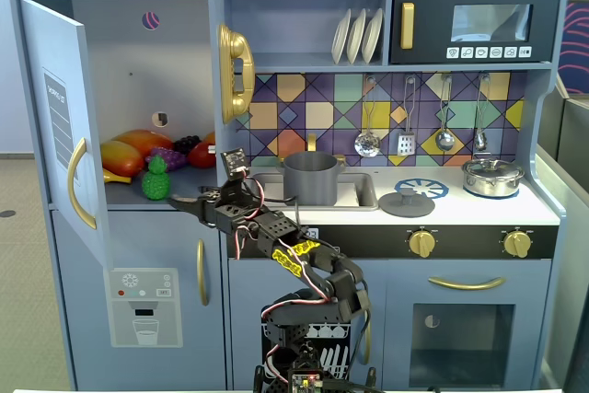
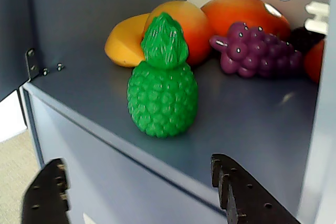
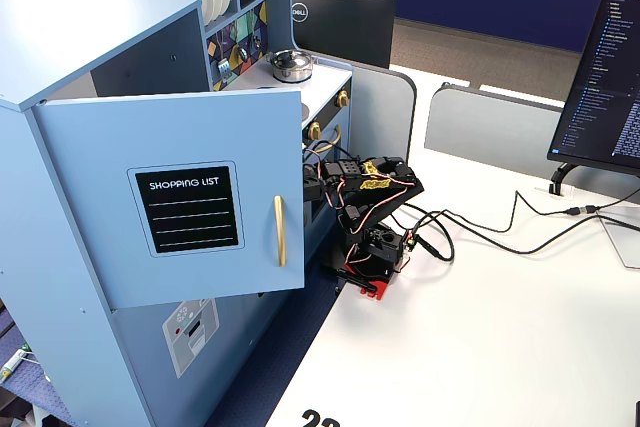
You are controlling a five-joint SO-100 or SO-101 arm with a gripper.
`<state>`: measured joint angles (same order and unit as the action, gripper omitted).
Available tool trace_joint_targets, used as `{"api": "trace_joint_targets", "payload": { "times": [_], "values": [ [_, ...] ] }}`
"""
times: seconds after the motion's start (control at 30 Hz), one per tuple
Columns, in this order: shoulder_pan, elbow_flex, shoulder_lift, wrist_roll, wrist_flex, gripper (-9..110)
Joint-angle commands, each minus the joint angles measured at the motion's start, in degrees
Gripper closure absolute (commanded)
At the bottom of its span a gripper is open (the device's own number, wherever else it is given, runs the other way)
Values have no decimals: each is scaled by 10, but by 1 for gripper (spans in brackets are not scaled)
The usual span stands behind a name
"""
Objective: Pick up the green pineapple from the left cabinet and place it in the gray recipient
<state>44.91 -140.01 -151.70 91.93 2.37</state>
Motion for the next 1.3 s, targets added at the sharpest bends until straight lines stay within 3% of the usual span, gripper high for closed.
{"api": "trace_joint_targets", "payload": {
  "times": [0.0,0.3,1.27],
  "values": [
    [5,40,43,9,-65,68],
    [-2,118,177,-15,-128,61],
    [-6,279,433,-50,-245,62]
  ]
}}
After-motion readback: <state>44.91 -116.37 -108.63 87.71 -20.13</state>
